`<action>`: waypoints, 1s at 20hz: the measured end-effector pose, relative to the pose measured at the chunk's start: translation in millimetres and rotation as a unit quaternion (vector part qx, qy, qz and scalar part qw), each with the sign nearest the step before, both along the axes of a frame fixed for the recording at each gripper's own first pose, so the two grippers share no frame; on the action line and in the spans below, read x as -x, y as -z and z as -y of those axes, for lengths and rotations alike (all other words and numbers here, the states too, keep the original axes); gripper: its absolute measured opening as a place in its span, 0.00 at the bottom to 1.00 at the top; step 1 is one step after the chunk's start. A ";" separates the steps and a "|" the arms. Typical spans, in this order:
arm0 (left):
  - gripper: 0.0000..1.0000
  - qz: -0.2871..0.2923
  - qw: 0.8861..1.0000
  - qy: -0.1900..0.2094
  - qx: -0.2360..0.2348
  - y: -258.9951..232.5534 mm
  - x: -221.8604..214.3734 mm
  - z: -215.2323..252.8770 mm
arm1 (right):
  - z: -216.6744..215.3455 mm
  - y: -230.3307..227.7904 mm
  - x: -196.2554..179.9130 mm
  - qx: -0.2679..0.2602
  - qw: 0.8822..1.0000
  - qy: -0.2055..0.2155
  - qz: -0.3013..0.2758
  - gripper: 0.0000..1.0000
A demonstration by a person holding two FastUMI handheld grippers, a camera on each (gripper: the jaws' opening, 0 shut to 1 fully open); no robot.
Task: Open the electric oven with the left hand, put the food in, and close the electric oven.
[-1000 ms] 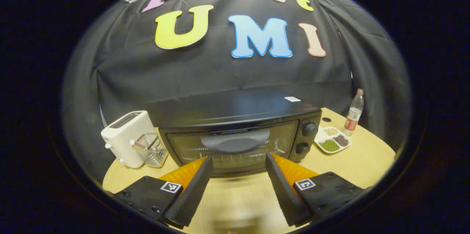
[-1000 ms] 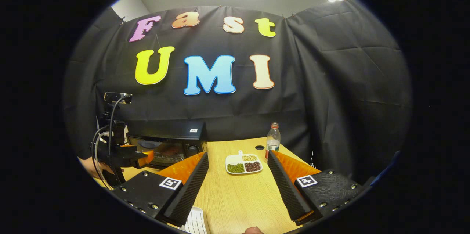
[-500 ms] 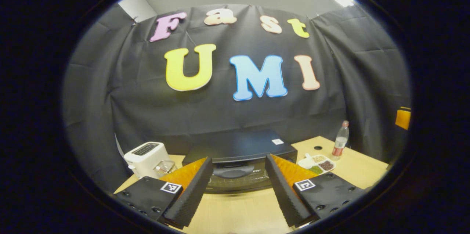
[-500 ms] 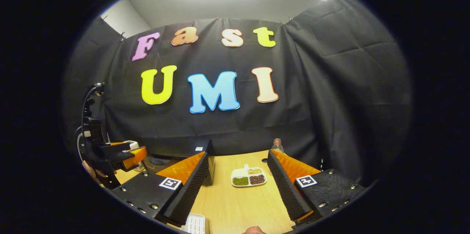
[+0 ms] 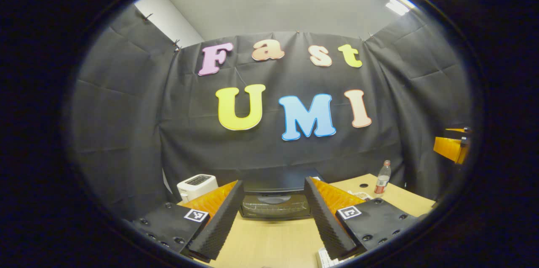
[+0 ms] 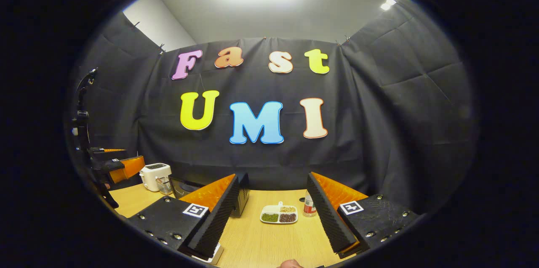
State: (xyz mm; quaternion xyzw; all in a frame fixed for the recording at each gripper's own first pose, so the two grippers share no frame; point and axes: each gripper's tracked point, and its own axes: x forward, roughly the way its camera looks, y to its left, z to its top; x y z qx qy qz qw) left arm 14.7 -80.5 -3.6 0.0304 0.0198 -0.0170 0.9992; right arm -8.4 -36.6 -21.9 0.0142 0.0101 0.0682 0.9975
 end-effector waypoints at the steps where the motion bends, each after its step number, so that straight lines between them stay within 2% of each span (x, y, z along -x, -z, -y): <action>1: 1.00 0.002 1.000 -0.002 -0.001 -5.5 9.0 -2.0 | -3.0 -2.4 3.1 -0.006 1.000 -0.004 -0.002 0.98; 5: 1.00 0.010 1.000 -0.004 0.005 -14.0 34.9 -18.8 | -18.0 -14.4 9.1 -0.028 1.000 -0.008 0.005 0.98; 12: 1.00 0.019 0.999 -0.022 0.033 -21.6 58.1 -67.6 | -36.4 -18.7 26.7 -0.012 1.000 0.009 0.007 0.98; 20: 1.00 0.030 0.999 -0.016 0.023 -26.7 68.7 -88.0 | -36.2 -28.7 42.2 -0.006 0.999 0.028 0.015 0.98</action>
